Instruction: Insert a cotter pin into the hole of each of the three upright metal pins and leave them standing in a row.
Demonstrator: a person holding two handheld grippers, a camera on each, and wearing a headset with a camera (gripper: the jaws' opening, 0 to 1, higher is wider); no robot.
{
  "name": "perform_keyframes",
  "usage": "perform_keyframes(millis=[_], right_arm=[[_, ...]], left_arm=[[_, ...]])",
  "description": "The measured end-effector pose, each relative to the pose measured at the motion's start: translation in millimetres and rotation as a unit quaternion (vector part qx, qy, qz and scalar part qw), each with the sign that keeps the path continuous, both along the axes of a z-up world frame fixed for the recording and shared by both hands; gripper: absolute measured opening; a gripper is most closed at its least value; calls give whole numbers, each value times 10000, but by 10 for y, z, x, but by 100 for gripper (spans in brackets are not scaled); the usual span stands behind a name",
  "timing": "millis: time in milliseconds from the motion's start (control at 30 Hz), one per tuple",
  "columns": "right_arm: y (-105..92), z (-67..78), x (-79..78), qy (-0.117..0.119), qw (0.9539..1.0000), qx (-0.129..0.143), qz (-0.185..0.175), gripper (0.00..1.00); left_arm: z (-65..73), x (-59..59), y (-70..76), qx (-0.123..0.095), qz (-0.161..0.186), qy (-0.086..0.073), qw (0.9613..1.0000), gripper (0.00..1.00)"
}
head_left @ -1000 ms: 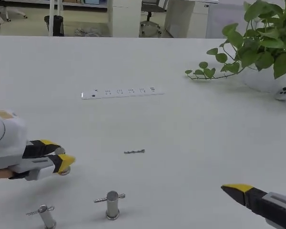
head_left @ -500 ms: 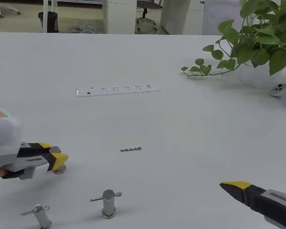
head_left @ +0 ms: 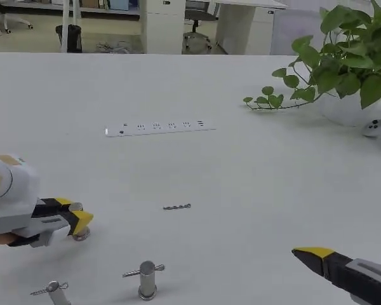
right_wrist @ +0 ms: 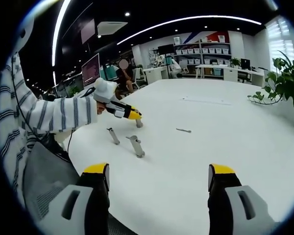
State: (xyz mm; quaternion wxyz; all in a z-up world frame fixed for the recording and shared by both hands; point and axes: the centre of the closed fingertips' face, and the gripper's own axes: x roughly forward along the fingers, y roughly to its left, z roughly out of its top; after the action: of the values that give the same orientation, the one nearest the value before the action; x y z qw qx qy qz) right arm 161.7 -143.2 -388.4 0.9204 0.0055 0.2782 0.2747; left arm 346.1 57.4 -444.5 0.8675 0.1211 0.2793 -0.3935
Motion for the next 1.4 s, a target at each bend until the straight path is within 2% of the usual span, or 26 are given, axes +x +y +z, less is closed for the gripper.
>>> perform_keyframes(millis=[33,267,367,467,600,733,867,933,1267,1400], right_arm=[[8,0,-3,0,10000,12,8,81],[48,1,0,-13,10000,43,77,82],[86,14,16,-38,9999,44,146,82],[114,34,38,-93,9998,49,191,82],[172,41,33,-123,9995,84,273,82],[221,20,16,-113,9992,97,364,82],[257,-22,-4,-71,9989,115,440,82],[277,-30,-12,-67,9988,113,470,82],[367,-79,-69,-5,9981,118,604,82],[391,-102,-106,25,9981,158,589,83]], left_arm=[[41,10,22,66,-7,-120,9999,9],[258,-33,122,24,174,-222,9996,9],[337,-94,141,14,180,-260,9995,9],[435,-178,153,54,105,-383,9992,9],[542,-279,185,-51,233,-323,9992,9],[669,-406,216,-225,305,-341,9987,9],[769,-540,213,-202,223,-432,9986,9],[788,-597,205,-203,230,-425,9986,9],[846,-1072,84,-270,14,-412,9988,9],[842,-1220,25,-301,-40,-422,9986,9]])
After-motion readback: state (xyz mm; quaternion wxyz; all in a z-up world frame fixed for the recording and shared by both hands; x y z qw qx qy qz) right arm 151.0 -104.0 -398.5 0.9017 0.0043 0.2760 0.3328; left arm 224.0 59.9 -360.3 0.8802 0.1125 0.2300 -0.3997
